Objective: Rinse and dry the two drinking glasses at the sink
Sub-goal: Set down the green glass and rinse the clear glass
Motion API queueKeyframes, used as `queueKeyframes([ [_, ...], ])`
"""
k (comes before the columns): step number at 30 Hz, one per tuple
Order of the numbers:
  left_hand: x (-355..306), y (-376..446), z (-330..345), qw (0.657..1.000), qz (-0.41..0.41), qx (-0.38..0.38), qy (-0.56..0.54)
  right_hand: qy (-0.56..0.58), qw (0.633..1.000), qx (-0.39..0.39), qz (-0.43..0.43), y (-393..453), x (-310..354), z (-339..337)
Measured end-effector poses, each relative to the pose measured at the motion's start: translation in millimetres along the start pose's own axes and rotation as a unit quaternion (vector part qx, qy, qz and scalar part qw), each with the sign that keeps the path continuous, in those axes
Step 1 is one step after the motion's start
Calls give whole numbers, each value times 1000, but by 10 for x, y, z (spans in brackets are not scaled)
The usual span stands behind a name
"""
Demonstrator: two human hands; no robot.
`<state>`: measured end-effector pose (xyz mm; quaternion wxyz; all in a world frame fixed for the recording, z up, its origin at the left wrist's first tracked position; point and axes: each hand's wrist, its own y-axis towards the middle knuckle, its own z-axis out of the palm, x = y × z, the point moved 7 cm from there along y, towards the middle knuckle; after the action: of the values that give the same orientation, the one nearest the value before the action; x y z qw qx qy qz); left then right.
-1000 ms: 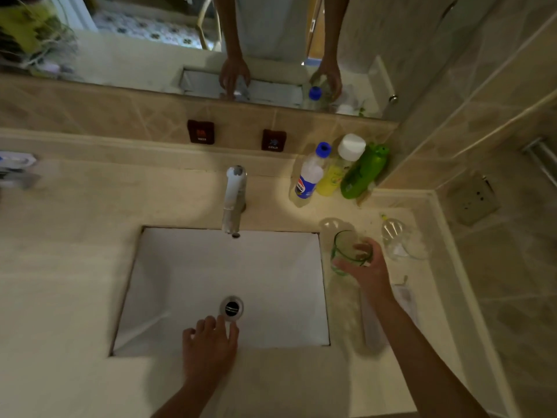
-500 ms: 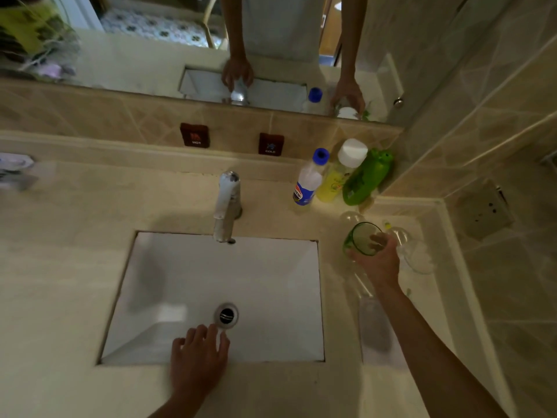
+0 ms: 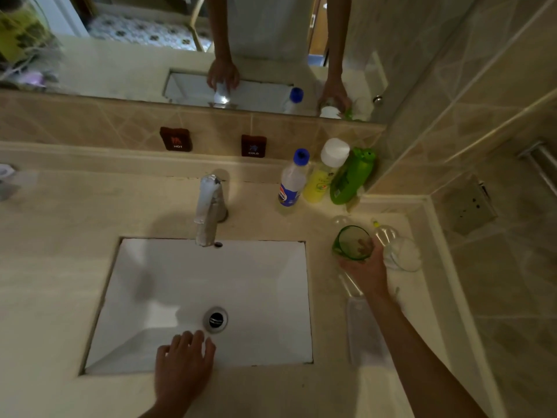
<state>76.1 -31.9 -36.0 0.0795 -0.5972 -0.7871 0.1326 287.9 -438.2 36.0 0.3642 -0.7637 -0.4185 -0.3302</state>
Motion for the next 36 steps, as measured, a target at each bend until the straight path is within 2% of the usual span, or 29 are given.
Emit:
queueKeyframes([
  [3, 16, -3, 39, 1000, -2, 8, 7, 52, 995, -1, 84, -74, -340, -89],
  [7, 19, 0, 41, 1000, -11, 6, 1, 126, 977, -86, 151, -289, -693, -436],
  [12, 5, 0, 41, 1000, -1, -6, 3, 168, 973, -105, 116, -210, -498, -741],
  [16, 29, 2, 50, 1000, -6, -12, -1, 207, 967, -127, 79, -39, -363, -710],
  [27, 45, 8, 76, 1000, -5, -6, -13, 245, 956, -150, 55, 215, -368, -861],
  [33, 47, -10, 57, 1000, -6, 12, -20, 241, 964, -114, 12, -293, -338, -975],
  [36, 52, -19, 46, 999, -14, 24, -27, 224, 971, -71, 40, -690, -367, -897],
])
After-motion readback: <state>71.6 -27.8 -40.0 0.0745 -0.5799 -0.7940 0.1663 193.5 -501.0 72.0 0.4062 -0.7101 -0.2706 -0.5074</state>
